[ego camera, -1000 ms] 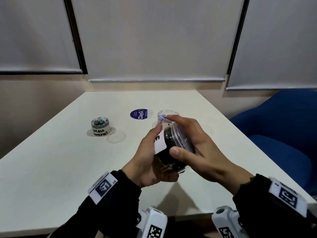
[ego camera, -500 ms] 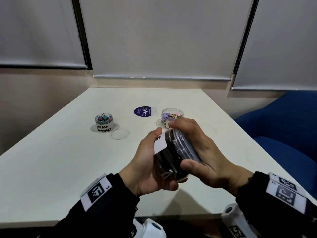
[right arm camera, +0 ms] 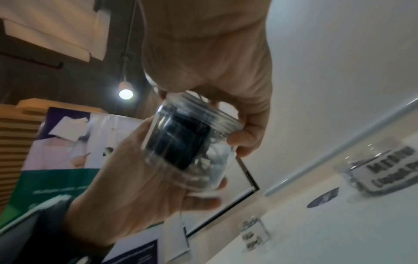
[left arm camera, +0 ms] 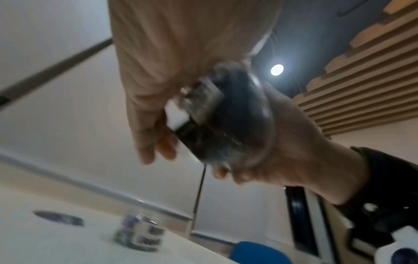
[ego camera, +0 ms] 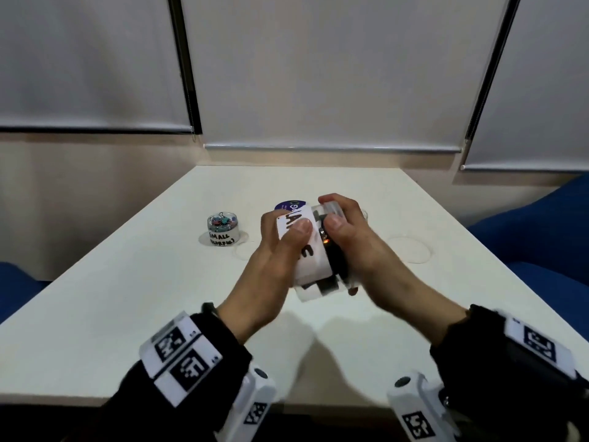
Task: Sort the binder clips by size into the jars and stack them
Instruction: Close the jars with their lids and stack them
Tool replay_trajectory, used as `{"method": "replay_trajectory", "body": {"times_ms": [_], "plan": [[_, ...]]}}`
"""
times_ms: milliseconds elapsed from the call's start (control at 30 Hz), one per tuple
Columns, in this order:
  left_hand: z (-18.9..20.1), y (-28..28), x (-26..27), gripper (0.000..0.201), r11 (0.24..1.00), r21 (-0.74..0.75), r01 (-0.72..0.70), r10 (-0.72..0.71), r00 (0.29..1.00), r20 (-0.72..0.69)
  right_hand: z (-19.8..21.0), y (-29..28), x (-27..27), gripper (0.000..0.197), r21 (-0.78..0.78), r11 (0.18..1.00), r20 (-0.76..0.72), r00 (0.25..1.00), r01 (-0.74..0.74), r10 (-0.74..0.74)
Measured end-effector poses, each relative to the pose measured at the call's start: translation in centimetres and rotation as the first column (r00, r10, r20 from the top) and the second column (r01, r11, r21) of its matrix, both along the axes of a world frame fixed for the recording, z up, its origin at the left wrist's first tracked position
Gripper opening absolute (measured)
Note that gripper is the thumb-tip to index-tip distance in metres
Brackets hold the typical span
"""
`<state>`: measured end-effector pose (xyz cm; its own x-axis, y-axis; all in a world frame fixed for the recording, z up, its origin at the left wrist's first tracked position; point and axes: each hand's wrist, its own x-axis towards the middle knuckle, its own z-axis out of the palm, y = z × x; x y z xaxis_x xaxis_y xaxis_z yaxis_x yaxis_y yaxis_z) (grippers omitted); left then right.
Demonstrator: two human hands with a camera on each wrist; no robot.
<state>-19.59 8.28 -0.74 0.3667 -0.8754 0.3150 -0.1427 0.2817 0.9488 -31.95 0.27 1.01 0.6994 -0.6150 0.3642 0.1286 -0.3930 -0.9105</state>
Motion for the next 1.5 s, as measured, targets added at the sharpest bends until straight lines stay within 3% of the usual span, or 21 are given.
{"method": "replay_trajectory", "body": {"times_ms": [100, 200, 300, 433, 667, 733, 833, 900, 1067, 1200, 1300, 1367, 1500], "plan": [[0.6, 0.4, 1.9, 0.067, 0.985, 0.162, 0.056, -0.103, 0.949, 0.299, 0.4, -1.7, -1.4, 0.055, -0.001, 0.998, -0.123, 0.991, -0.057, 0.057], [0.9, 0.6, 1.5, 0.095, 0.964, 0.245, 0.100, -0.209, 0.853, 0.477, -0.1, -1.4, -2.8, 0.062, -0.223, 0.974, -0.244, 0.969, -0.036, -0.020], [0.5, -0.1, 0.2, 0.103, 0.959, 0.247, 0.139, -0.253, 0.814, 0.523, -1.2, -0.5, -3.4, 0.066, -0.369, 0.929, -0.254, 0.960, 0.016, -0.118], [0.0, -2.3, -0.2, 0.081, 0.971, 0.237, 0.045, -0.177, 0.802, 0.571, -1.7, -1.5, -4.8, 0.067, -0.250, 0.960, -0.202, 0.963, 0.126, -0.179], [-1.6, -7.4, -1.3, 0.066, 0.962, 0.264, -0.072, -0.116, 0.767, 0.631, -2.6, -3.7, -5.9, 0.035, -0.108, 0.940, -0.160, 0.928, 0.323, -0.337], [-2.2, -8.9, -1.0, 0.074, 0.939, 0.318, -0.133, -0.133, 0.710, 0.692, -2.8, -4.2, -6.0, 0.033, -0.070, 0.940, -0.212, 0.915, 0.335, -0.342], [-3.0, -10.6, 0.1, 0.098, 0.865, 0.383, -0.323, -0.163, 0.541, 0.825, -3.1, -4.7, -6.0, 0.032, -0.081, 0.940, -0.312, 0.887, 0.332, -0.340], [-3.2, -11.4, 0.9, 0.099, 0.818, 0.380, -0.432, -0.173, 0.446, 0.878, -3.2, -5.2, -6.2, 0.029, -0.092, 0.937, -0.365, 0.864, 0.337, -0.347], [-3.4, -12.5, 2.7, 0.104, 0.751, 0.426, -0.505, -0.243, 0.389, 0.889, -3.2, -6.9, -6.1, 0.025, -0.125, 0.917, -0.443, 0.806, 0.378, -0.393], [-2.7, -12.2, 3.6, 0.101, 0.771, 0.449, -0.452, -0.206, 0.490, 0.847, -3.6, -9.6, -5.9, 0.035, -0.267, 0.866, -0.576, 0.650, 0.423, -0.495], [-2.5, -11.9, 4.0, 0.085, 0.809, 0.409, -0.421, -0.142, 0.536, 0.832, -4.3, -12.3, -5.9, 0.049, -0.482, 0.813, -0.714, 0.390, 0.327, -0.581], [-2.5, -11.8, 4.2, 0.076, 0.836, 0.380, -0.396, -0.121, 0.542, 0.832, -5.0, -13.7, -5.8, 0.052, -0.538, 0.814, -0.777, 0.244, 0.220, -0.580], [-1.9, -11.8, 4.4, 0.063, 0.875, 0.332, -0.352, -0.092, 0.553, 0.828, -6.5, -15.7, -6.0, 0.054, -0.516, 0.844, -0.839, 0.112, 0.143, -0.532]]}}
